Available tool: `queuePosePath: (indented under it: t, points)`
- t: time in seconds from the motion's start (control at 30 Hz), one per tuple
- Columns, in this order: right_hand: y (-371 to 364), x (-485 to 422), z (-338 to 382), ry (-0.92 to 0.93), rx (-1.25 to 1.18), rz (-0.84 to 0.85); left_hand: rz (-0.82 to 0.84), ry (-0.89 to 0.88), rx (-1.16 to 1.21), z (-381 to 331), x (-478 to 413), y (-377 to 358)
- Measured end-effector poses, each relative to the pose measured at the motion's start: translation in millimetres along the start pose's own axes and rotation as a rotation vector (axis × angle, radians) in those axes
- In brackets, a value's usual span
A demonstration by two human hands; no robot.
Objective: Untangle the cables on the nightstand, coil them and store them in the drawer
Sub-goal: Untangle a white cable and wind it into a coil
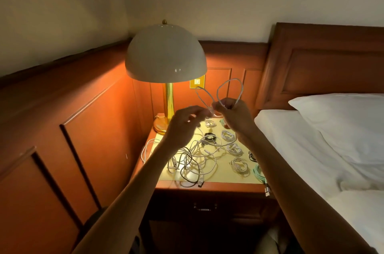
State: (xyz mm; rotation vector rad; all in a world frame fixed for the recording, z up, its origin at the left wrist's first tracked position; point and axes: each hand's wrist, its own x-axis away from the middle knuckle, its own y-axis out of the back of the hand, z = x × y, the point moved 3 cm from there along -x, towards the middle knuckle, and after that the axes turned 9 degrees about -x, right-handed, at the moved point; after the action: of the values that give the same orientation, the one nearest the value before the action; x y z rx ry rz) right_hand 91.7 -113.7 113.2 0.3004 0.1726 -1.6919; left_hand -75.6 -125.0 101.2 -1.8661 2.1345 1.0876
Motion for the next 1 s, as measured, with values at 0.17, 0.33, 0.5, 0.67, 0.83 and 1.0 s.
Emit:
queuePosePath:
  t: [0.17, 0.33, 0.5, 0.67, 0.83, 1.0]
  points:
    - [10, 24, 1, -0.197, -0.034, 0.222, -0.220, 0.233, 0.538, 3, 9, 22]
    - [26, 44, 5, -0.201, 0.365, 0.740, -0.278, 0.133, 0.646, -13, 6, 47]
    - [42, 62, 37, -0.213, 0.953, 0.932, -0.127, 0.071, 0.698, -53, 12, 54]
    - [31, 63, 71, 0.032, 0.107, 0.439, -0.039, 0.110, 0.588, -80, 20, 45]
    - [16, 71, 74, 0.067, -0.236, 0.204, -0.001, 0.165, 0.462, -77, 30, 28]
    - [6, 69, 66, -0.004, -0.335, 0.111, 0.104, 0.176, 0.276, -71, 39, 16]
